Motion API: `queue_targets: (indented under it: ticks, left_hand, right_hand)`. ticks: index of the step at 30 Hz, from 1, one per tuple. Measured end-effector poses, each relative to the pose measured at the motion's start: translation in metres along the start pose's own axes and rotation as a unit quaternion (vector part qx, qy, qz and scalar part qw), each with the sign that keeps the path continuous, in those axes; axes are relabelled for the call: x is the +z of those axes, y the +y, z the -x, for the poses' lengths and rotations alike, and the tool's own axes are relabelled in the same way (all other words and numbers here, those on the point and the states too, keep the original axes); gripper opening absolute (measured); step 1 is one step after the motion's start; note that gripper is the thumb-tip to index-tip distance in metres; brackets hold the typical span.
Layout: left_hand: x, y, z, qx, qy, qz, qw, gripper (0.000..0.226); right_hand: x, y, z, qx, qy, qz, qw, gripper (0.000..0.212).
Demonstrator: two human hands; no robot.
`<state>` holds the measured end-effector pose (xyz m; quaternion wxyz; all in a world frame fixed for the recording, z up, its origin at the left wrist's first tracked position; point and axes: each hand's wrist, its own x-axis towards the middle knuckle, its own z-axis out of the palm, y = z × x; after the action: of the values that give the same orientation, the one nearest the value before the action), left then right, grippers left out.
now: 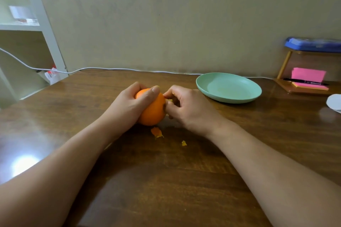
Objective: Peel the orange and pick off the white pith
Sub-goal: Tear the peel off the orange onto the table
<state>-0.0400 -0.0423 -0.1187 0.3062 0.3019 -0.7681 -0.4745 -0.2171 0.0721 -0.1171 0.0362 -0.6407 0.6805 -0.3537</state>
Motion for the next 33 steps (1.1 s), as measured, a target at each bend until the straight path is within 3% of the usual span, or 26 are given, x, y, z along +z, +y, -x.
queue_targets:
  ticks: [7,15,20,24,29,33]
  left_hand:
    - [0.002,0.001,0.002,0.021,0.012,0.004,1.0,0.052]
    - [-0.001,-0.001,0.0,-0.012,-0.011,0.053,0.998,0.054]
    - [-0.002,-0.005,0.0,0.046,0.005,0.016,0.999,0.048]
    - [-0.001,-0.009,0.0,0.079,0.008,-0.007,0.997,0.045]
    - [-0.006,-0.007,0.0,0.071,0.007,0.062,0.996,0.059]
    - [-0.01,-0.009,-0.005,0.025,-0.031,0.173,0.984,0.054]
  right_hand:
    - [0.01,0.001,-0.005,0.031,0.037,-0.1,0.994,0.001]
    - [0.006,0.0,-0.005,0.063,0.019,-0.21,0.975,0.006]
    - [0.003,0.003,-0.003,0.06,-0.017,-0.155,0.986,0.013]
    - [0.005,0.001,-0.003,0.037,0.004,-0.129,0.991,0.011]
    - [0.002,0.001,-0.006,0.042,0.019,-0.22,0.974,0.011]
    - [0.0,0.002,-0.007,0.065,0.019,-0.31,0.948,0.014]
